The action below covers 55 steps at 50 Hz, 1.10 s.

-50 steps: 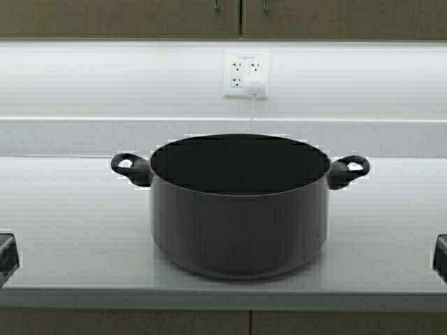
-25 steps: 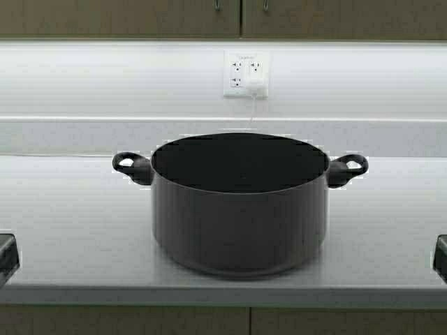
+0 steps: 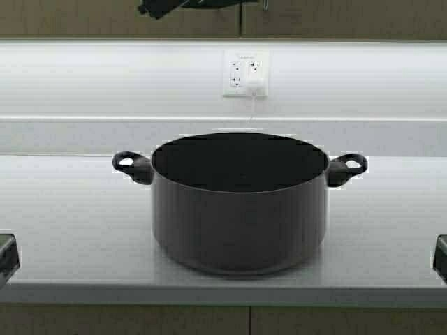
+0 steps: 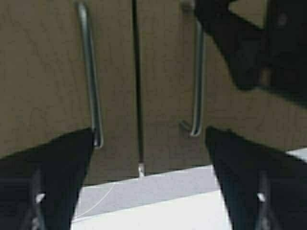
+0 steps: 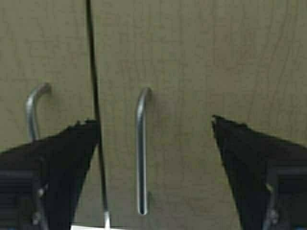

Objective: Open the cabinet, put the pot inside, then close it

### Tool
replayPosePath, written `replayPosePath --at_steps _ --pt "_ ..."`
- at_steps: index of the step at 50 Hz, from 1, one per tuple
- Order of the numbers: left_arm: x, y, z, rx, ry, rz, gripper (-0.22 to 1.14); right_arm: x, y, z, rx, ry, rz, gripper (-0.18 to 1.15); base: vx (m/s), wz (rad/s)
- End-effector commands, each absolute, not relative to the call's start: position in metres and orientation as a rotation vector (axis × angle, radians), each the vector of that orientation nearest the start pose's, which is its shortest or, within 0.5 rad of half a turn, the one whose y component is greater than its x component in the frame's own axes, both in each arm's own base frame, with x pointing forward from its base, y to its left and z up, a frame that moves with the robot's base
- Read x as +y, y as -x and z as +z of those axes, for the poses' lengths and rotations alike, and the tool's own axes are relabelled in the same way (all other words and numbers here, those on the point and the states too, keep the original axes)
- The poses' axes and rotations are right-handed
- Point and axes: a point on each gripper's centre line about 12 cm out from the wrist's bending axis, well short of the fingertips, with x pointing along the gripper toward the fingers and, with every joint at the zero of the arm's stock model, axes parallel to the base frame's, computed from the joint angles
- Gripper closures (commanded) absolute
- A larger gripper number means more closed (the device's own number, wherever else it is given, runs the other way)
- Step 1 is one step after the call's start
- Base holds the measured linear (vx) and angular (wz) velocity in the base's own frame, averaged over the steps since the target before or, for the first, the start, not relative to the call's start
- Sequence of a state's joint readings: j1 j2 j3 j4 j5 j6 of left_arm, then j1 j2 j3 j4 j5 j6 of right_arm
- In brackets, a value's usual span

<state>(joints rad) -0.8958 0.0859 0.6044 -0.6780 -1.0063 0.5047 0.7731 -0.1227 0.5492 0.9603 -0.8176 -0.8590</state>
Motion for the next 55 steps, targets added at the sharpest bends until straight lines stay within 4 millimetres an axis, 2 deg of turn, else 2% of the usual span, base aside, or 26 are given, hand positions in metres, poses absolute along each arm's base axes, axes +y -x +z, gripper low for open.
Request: replayPosePath --at_steps 1,13,28,40,43,46,48,53,55 --pt "-0.293 -0.321 0.263 -0.215 0.083 -0.286 -0.09 0.230 -0.342 0.327 -0.113 -0.027 0.088 -0.06 0.00 0.00" --pt "-0.291 -0.339 0.255 -0.228 0.107 -0.198 -0.10 0.240 -0.355 0.316 -0.101 -0.014 0.079 -0.06 0.00 0.00" --pt "-0.285 -0.361 0.252 -0.231 0.129 -0.155 -0.09 0.233 -0.377 0.307 -0.098 -0.013 0.031 -0.06 0.00 0.00" --pt "-0.291 -0.382 0.246 -0.213 0.122 -0.159 -0.05 0.235 -0.393 0.316 -0.126 -0.033 0.012 -0.04 0.00 0.00" --pt "-0.294 -0.386 0.246 -0.202 0.118 -0.174 0.06 0.236 -0.394 0.318 -0.130 -0.037 0.013 0.03 0.00 0.00" --pt "-0.296 -0.389 0.247 -0.194 0.120 -0.182 0.25 0.237 -0.396 0.317 -0.129 -0.036 0.011 0.17 0.00 0.00" --pt "-0.297 -0.392 0.247 -0.192 0.123 -0.182 0.44 0.238 -0.397 0.317 -0.129 -0.036 0.011 0.31 -0.01 0.00" --pt "-0.297 -0.397 0.251 -0.200 0.134 -0.178 0.96 0.238 -0.398 0.316 -0.127 -0.035 0.011 0.77 -0.02 0.03" --pt "-0.297 -0.397 0.252 -0.200 0.136 -0.176 1.07 0.238 -0.397 0.316 -0.128 -0.035 0.010 0.93 -0.03 0.02"
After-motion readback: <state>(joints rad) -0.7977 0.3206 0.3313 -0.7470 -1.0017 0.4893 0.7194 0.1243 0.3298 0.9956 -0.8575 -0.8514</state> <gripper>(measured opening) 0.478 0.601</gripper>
